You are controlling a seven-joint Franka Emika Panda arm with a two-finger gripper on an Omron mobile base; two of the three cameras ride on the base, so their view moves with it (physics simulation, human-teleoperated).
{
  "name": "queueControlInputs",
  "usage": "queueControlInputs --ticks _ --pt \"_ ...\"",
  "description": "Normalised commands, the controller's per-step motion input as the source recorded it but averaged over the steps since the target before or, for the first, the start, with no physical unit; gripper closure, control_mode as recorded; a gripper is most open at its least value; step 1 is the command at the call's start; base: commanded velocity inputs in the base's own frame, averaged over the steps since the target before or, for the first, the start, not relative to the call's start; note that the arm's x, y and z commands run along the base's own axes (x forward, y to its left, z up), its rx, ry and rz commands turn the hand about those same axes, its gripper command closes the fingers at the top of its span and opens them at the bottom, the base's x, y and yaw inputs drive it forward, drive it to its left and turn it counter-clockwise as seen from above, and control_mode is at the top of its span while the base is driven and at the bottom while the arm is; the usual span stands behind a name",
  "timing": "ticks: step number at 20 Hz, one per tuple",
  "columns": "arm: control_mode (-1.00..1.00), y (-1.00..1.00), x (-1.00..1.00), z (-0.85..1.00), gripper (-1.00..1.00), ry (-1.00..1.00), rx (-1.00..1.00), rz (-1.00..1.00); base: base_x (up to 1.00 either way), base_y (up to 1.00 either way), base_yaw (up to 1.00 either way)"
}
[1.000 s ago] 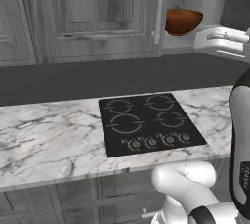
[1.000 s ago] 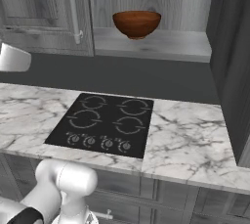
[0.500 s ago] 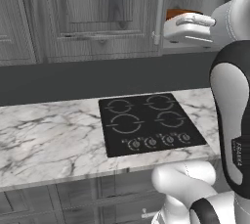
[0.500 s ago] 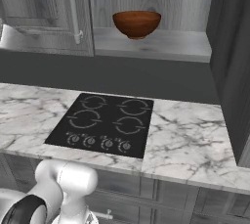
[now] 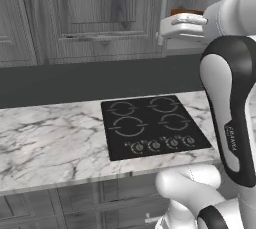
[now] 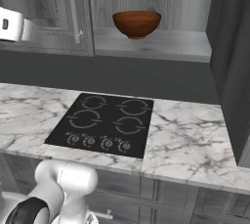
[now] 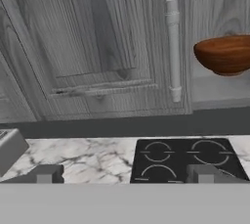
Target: Move the bowls from the cabinet to the plates on the dining table.
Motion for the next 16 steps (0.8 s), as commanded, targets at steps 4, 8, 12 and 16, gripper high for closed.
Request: queueControlInputs --ticks 4,8,12,16 --pt "-1.0 0.0 0.34 0.04 -1.0 -0.02 -0.1 0.0 0.0 0.0 0.0" --pt "-1.0 0.0 0.33 0.27 -1.0 0.07 -0.07 -0.01 0.0 0.0 0.0" --pt "-1.0 -0.04 0.42 0.24 -1.0 0.12 -0.05 -0.01 0.0 0.0 0.0" --pt "-1.0 -0.09 0.38 0.25 -1.0 0.13 -0.04 -0.02 0.0 0.0 0.0"
